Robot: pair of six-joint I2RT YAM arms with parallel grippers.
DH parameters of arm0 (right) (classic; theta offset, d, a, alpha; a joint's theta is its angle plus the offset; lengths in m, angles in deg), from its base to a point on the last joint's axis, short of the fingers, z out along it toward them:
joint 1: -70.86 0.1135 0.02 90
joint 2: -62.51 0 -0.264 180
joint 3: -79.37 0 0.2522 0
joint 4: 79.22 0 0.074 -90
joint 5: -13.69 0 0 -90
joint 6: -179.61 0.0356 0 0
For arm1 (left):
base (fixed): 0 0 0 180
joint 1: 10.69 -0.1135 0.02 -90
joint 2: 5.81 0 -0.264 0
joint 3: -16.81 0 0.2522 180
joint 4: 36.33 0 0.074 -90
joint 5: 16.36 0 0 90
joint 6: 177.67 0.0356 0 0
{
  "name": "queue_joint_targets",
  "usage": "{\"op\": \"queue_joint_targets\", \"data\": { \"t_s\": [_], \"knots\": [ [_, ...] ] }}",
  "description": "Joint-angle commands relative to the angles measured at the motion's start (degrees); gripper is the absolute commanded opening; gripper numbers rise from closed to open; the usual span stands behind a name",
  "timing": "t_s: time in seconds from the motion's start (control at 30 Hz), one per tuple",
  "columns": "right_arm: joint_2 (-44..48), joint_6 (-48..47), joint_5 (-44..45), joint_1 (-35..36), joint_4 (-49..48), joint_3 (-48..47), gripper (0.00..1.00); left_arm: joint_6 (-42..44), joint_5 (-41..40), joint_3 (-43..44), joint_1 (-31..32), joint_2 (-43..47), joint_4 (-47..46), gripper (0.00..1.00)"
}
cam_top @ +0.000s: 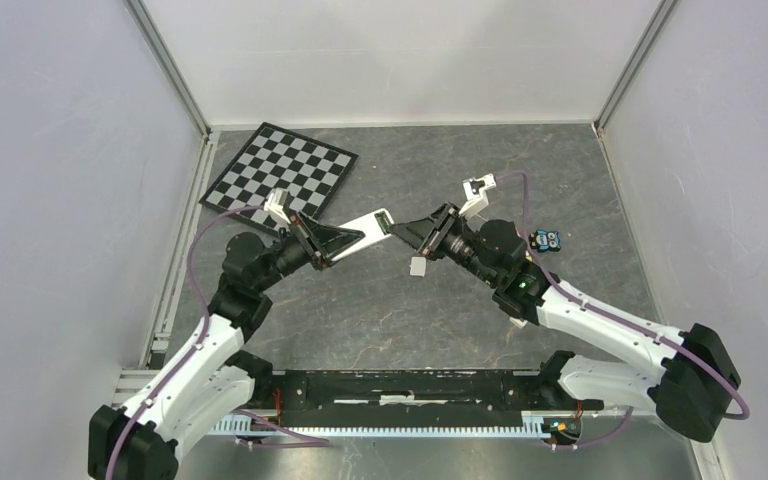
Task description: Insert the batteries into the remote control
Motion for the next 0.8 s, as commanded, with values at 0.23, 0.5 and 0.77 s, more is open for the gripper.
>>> {"op": "queue_joint_targets", "data": {
  "t_s": [0.23, 0.5, 0.77],
  "knots": [
    [-4.5, -3.5, 2.9, -1.1, 16.7, -2.8, 0.30, 15.2, 9.8, 5.7, 1.0, 4.5, -5.6, 0.02],
    [-6.8, -9.2, 4.1, -1.5, 20.3, -6.1, 0.47, 26.7, 8.7, 7.1, 1.0, 6.4, 4.8, 0.02],
    [-1.9, -22.0, -2.5, -2.4, 16.2, -7.6, 0.67, 39.6, -0.2, 8.9, 0.9, 5.9, 20.2, 0.02]
  ]
}}
